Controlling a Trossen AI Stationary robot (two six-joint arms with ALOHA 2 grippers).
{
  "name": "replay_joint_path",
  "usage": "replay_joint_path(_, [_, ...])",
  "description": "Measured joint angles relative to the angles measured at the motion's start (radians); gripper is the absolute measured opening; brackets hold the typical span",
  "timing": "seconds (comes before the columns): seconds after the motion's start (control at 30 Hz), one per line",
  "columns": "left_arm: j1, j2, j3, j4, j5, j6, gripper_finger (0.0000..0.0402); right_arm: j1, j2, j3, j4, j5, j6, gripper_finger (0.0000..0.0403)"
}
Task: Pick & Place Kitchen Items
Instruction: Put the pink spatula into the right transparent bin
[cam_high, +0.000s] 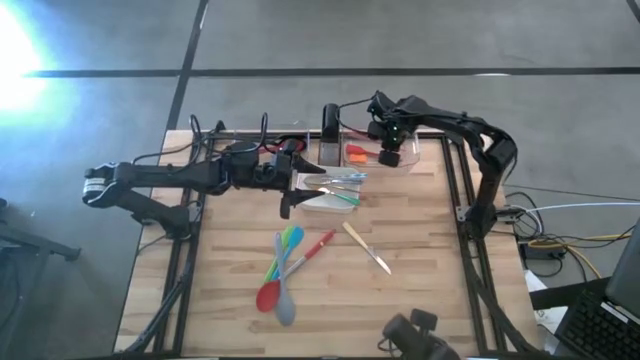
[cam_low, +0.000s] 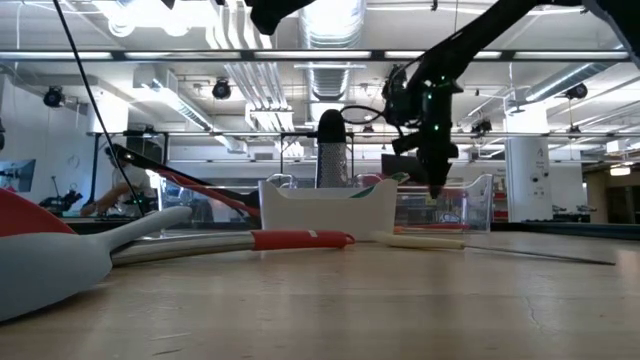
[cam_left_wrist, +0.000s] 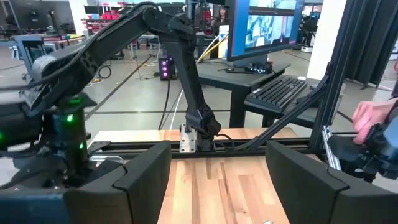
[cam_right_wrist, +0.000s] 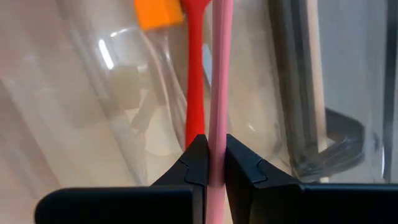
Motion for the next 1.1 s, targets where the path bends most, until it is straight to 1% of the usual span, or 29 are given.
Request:
replay_joint_path(0.2, [0.0, 0.0, 0.0, -0.001, 0.0, 0.0, 0.0266, -0.027, 0.045, 0.0, 0.001, 0.003, -0.009, 0.002])
replay_joint_path(0.33, [0.0, 0.0, 0.0, 0.0, 0.0, 0.0, 0.0266, -0.038, 0.072, 0.0, 0.013, -0.045, -0.009, 0.002])
replay_joint_path(0.63, [0.0, 0.0, 0.0, 0.002, 0.0, 0.002, 0.0266, -0.046, 0.145, 0.0, 0.029, -0.04, -0.022, 0.002])
replay_joint_path(0.9, [0.0, 0.0, 0.0, 0.003, 0.0, 0.002, 0.0266, -0.049, 0.147, 0.0, 0.041, -0.039, -0.015, 0.0021])
replay_joint_path(0.97, [0.0, 0.0, 0.0, 0.004, 0.0, 0.002, 0.0266, -0.049, 0.141, 0.0, 0.042, -0.041, -0.006, 0.0034])
replay_joint_path(1.1, [0.0, 0.0, 0.0, 0.004, 0.0, 0.002, 0.0266, -0.049, 0.127, 0.0, 0.043, -0.043, 0.011, 0.008])
